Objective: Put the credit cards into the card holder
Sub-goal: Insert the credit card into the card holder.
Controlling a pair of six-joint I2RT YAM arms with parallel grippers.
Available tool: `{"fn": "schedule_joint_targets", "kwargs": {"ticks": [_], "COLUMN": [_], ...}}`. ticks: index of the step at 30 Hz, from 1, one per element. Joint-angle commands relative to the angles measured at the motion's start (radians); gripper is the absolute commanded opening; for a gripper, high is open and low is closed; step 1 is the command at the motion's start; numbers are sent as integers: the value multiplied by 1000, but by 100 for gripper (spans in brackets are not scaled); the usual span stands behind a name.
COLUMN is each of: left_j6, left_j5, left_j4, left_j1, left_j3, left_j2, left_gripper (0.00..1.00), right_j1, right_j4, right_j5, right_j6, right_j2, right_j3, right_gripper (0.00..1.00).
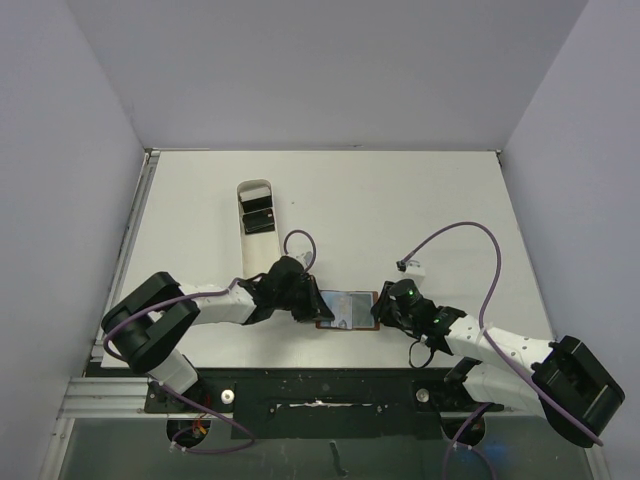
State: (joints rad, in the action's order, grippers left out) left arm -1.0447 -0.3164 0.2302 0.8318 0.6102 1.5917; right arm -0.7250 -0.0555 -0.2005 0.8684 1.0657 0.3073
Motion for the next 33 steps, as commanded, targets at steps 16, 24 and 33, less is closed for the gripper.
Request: {"fn": "schedule_joint_targets", "kwargs": {"ticks": [16, 24, 33], "left_j6": [-28, -17, -18], "left_j5": [-7, 13, 55], "left_j4": [41, -25, -83], "left_j1": [7, 7, 12], "left_j3": [68, 72, 60], "left_j2": [30, 3, -54], "left_gripper": [0, 0, 0], "right_j1": [-36, -57, -88], "right_j4": [8, -12, -45], "right_j5": [-36, -32, -76], "right_j6": [4, 51, 75], "right_j2": [-14, -8, -6], "right_j3": [-2, 13, 10], "right_gripper": [24, 23, 22]}}
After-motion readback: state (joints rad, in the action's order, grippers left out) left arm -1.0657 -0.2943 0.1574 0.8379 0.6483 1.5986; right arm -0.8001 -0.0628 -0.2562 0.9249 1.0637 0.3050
